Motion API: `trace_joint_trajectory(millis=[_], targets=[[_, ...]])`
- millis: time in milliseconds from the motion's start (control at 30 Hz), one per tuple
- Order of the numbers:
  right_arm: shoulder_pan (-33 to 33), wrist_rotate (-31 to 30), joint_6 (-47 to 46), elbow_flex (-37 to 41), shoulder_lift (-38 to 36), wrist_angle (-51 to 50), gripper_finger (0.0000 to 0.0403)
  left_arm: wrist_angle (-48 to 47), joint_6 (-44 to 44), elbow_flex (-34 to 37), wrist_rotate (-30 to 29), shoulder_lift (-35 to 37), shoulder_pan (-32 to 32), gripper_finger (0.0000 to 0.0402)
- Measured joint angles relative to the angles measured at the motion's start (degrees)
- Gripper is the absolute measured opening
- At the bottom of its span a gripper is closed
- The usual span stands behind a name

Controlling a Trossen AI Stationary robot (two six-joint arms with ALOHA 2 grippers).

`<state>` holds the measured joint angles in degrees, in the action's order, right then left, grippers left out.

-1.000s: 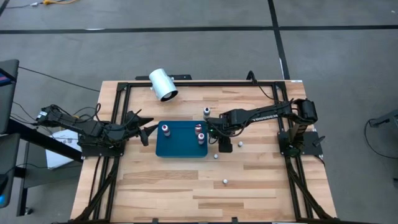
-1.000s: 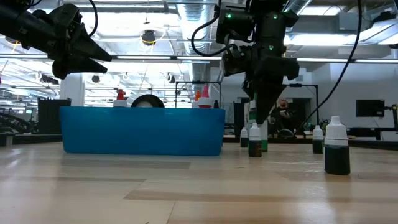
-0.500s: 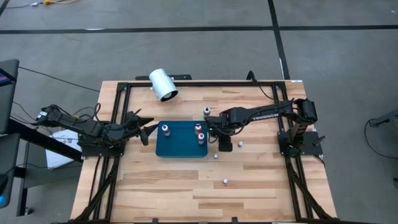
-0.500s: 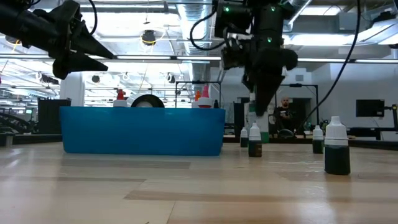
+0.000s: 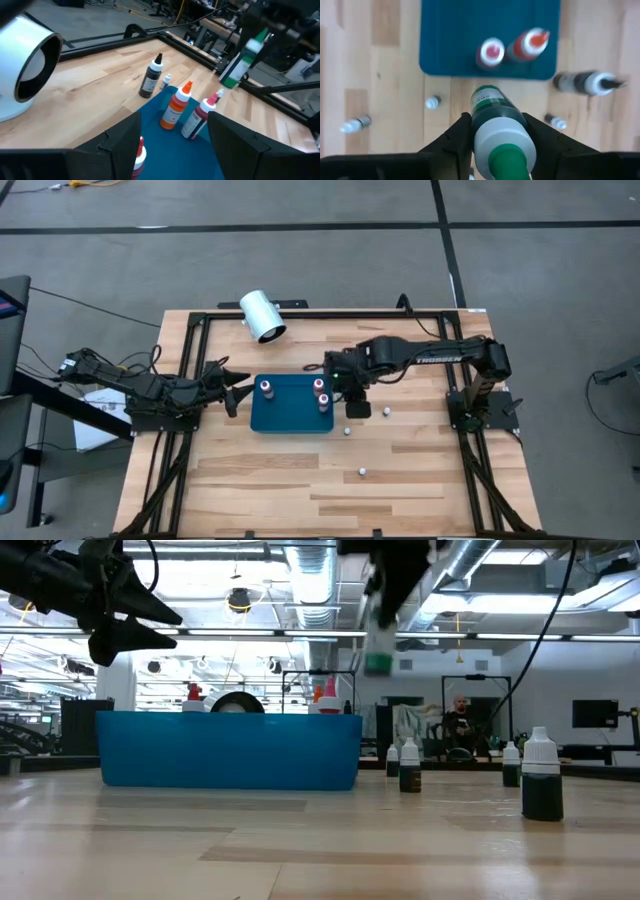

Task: Pick & Place food coloring
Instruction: Put the large green food coloring bottle into the bin

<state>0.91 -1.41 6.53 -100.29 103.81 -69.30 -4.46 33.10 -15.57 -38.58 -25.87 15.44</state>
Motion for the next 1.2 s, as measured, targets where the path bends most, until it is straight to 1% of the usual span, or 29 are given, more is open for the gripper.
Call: trace_joint_trajectory(millis=[233, 400, 567, 767, 967, 1067, 1200], targets=[[1.2, 0.0, 0.0, -9.8, 0.0, -0.3, 0.0140, 2.7, -0.7, 0.0, 5.5, 0.0, 0.0, 0.0220], [2.1, 0.0, 0.0, -12.7, 0.0, 3.6, 0.0131, 6.2, -0.9, 0.0, 8.0, -0.1, 0.0, 0.0220], [2.5, 0.0, 0.0, -13.0, 0.0, 7.9, 0.0133, 13.6, -4.9, 0.0, 11.0, -1.7, 0.0, 0.0220], [2.5, 0.1, -0.5, -12.9, 0.6, 11.7, 0.0135, 23.3, -8.9, 0.0, 14.4, -6.1, 0.0, 0.0220], [2.5, 0.3, -1.6, -13.0, 0.5, 15.8, 0.0135, 29.1, -9.1, 0.0, 15.6, -12.0, 0.0, 0.0220], [2.4, 1.6, -1.7, -13.0, 0.5, 15.9, 0.0137, 31.5, -9.1, 0.0, 15.8, -14.7, 0.0, 0.0220], [2.5, 3.4, -2.1, -12.8, 2.6, 16.5, 0.0134, 32.0, -9.9, -1.9, 16.7, -17.9, 0.0, 0.0220]])
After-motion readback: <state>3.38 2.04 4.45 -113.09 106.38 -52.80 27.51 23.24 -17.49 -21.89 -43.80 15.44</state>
